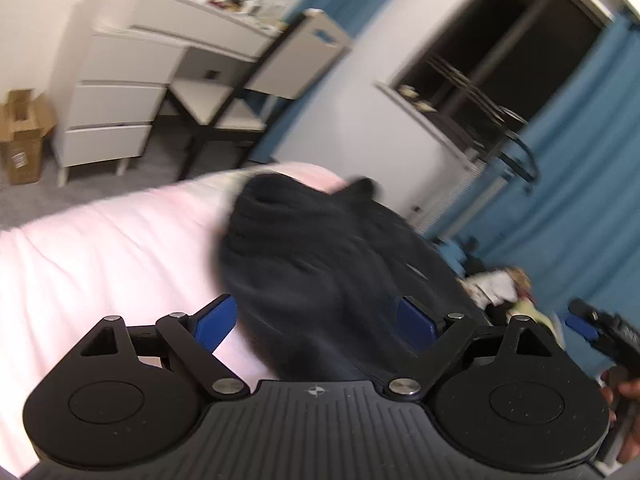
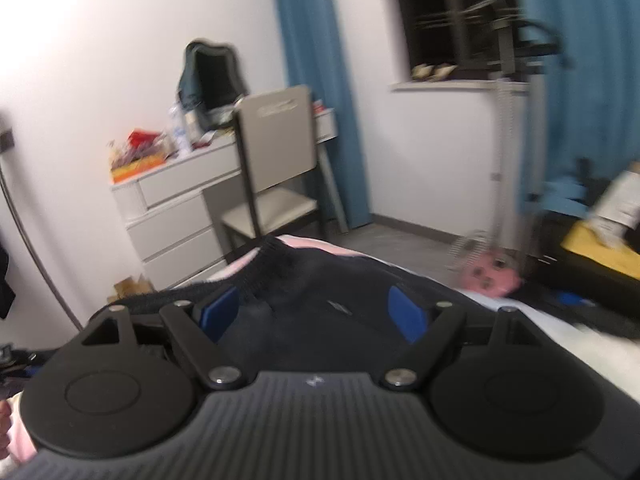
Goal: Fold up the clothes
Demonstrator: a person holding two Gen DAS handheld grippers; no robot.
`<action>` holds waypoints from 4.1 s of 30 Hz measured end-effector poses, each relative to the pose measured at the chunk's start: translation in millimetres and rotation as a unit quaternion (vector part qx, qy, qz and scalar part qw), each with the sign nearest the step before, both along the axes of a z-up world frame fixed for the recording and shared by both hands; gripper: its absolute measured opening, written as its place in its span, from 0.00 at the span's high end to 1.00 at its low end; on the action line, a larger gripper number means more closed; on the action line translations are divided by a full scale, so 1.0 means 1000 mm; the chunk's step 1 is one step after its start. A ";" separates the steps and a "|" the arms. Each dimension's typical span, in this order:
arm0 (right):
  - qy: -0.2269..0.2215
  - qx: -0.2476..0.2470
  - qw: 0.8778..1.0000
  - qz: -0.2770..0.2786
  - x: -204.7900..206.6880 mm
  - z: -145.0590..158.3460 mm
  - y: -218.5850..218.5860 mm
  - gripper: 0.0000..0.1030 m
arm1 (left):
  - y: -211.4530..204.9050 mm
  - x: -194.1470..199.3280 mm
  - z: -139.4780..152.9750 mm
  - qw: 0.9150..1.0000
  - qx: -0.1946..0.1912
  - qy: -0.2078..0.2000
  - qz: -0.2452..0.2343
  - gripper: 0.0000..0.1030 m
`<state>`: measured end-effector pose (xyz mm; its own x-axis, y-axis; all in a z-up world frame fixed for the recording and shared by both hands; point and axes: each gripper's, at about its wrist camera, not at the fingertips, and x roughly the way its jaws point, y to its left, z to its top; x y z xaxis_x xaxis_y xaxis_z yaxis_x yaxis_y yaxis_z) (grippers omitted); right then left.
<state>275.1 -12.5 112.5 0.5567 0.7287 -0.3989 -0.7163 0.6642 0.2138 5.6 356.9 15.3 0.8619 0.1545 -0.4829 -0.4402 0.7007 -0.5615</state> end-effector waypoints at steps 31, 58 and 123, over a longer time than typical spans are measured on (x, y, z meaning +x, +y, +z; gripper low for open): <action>0.213 -0.034 0.960 -0.176 -0.139 -0.185 -0.228 0.39 | -0.297 0.109 -0.094 0.974 -0.058 0.034 -0.217 0.10; -0.009 -0.328 0.918 -0.223 -0.180 -0.150 -0.231 0.38 | -0.272 0.098 -0.079 0.979 -0.073 0.000 -0.188 0.10; 0.376 0.252 0.743 -0.493 -0.195 -0.201 -0.391 0.30 | 0.040 0.051 -0.047 0.991 0.028 0.053 0.116 0.15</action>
<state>79.9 -404.0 -88.6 0.6766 0.2771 -0.6822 0.5133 0.4868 0.7068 56.8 396.6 -31.8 0.7451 0.3716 -0.5539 -0.6473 0.6033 -0.4659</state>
